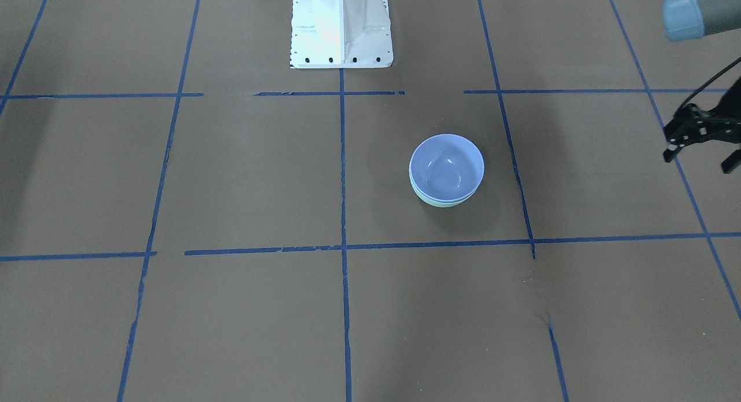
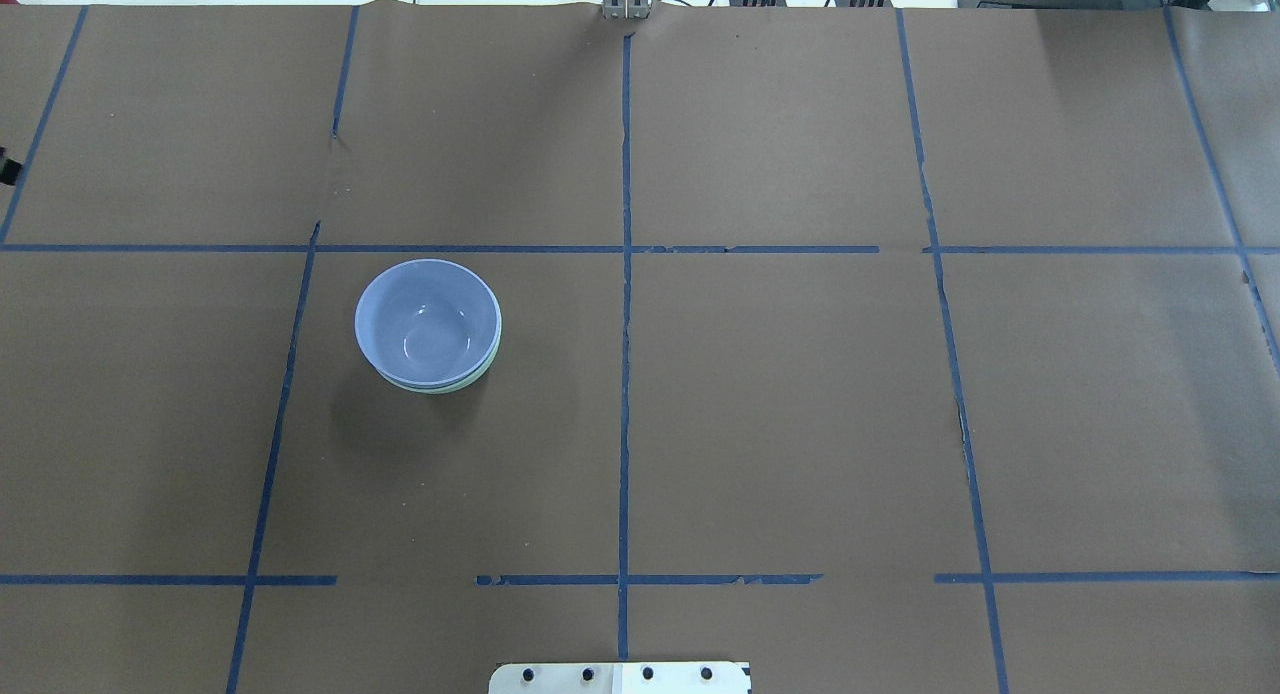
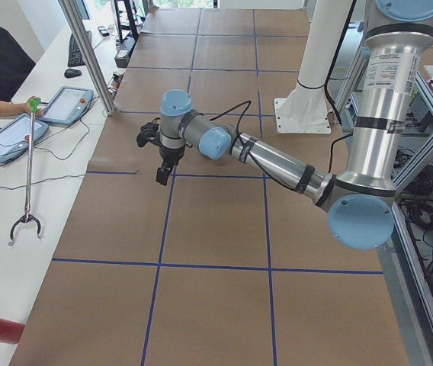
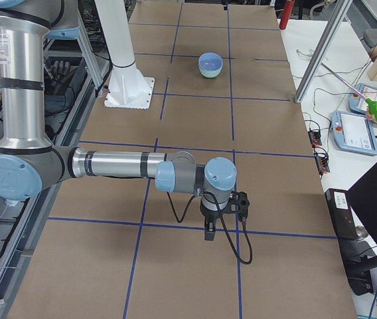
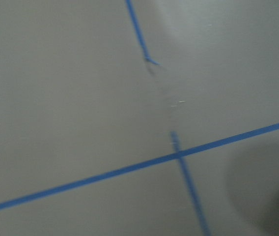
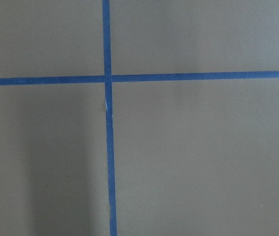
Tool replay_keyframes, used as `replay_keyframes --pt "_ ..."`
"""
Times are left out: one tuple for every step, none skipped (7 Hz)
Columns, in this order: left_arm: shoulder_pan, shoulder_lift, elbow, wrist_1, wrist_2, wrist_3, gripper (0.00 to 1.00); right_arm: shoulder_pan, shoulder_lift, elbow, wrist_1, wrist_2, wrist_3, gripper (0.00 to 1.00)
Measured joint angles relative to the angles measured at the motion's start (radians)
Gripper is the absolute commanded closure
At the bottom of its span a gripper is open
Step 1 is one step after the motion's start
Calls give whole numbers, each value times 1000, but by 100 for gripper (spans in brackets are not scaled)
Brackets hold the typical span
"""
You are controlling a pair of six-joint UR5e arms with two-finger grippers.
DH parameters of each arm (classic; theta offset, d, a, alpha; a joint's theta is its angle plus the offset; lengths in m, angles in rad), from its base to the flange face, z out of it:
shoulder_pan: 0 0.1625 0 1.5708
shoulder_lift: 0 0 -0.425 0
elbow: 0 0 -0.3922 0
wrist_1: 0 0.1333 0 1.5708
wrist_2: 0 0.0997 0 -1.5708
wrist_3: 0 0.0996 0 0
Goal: Stack blue bowl on green bowl
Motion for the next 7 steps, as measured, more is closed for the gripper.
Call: replay_keyframes --pt "-85 63 22 4 -8 85 0 0 0 0 0 0 0 0" --pt "-157 127 69 3 -42 215 0 0 0 0 0 0 0 0" --pt "-204 166 120 0 -88 319 0 0 0 0 0 0 0 0" --pt "-228 185 149 -1 -116 368 0 1 0 0 0 0 0 0" --pt "-239 192 160 2 -128 384 0 1 0 0 0 0 0 0" --pt "-245 195 167 6 -132 389 0 0 0 0 0 0 0 0" --pt "-249 196 174 7 -132 390 0 0 0 0 0 0 0 0"
